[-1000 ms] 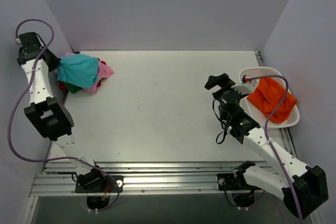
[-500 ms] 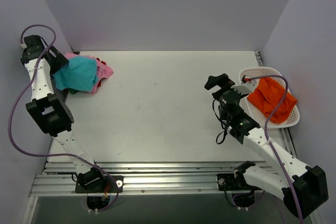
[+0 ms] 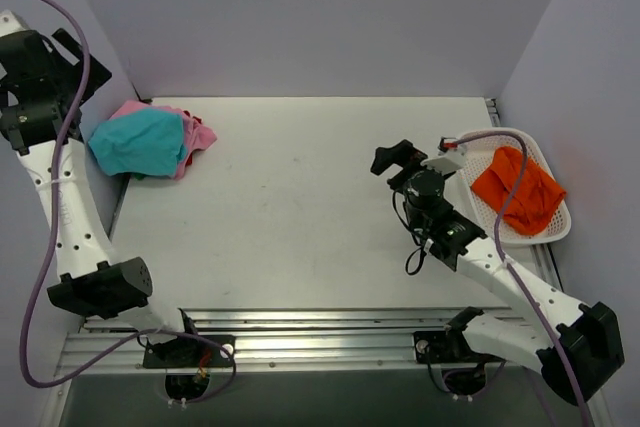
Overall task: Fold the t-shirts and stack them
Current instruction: Neatly place the folded tshirt to the corner
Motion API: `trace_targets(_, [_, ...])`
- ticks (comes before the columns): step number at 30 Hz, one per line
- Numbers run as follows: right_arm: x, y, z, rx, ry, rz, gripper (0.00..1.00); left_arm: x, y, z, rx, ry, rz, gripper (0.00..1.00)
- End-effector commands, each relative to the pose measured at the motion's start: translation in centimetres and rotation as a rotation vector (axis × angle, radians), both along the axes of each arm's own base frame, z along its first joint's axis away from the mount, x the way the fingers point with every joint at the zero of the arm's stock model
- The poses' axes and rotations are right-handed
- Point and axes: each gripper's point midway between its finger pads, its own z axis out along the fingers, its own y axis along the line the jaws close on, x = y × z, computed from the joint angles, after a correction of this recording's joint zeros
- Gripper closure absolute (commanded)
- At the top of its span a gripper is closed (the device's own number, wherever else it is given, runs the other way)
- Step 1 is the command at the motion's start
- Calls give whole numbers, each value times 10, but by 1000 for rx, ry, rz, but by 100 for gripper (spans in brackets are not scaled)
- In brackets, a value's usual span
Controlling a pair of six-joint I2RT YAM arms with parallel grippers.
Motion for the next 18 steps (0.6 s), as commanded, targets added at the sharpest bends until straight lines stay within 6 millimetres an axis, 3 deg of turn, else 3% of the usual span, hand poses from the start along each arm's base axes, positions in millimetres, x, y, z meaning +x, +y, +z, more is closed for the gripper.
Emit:
trace_targets(1, [-6,48,33,-26,-56,122,0,-16,-43,-20,22,99,-76,6])
trace_targets(2, [-10,59,36,-43,-60,140,0,-27,-71,-30,19,120,-129,6])
trace_targets(4, [-24,90,46,-85,-71,204,0,-40,-96,-37,32,110,-152,6])
trace_targets(5, [-29,103,39,-124,-46,237,0,-60,-128,-53,41,117,-226,6])
trace_targets(6, [-34,114,39,-161,-46,270,0,-65,-138,-51,57,70,-223,6])
trace_targets(7, [-47,138,40,-180,-50,349,0,-76,-147,-56,65,57,-231,6])
trace_targets(8, [-54,149,40,-189,-56,392,0,-98,-151,-68,68,42,-227,6])
trace_targets(10, [-75,182,36,-206,-62,536,0,-115,-154,-77,57,20,-215,6])
trace_targets(11, [-81,193,37,-201,-73,579,0,-129,-152,-72,49,-22,-212,6])
trace_targets(12, [-87,201,36,-202,-74,614,1,-132,-153,-86,44,-8,-215,6])
trace_targets(13, [-98,212,34,-196,-73,647,0,-135,-156,-88,36,-16,-231,6])
trace_targets(18, [-106,224,26,-269,-46,622,0,-140,-166,-98,9,-22,-280,6])
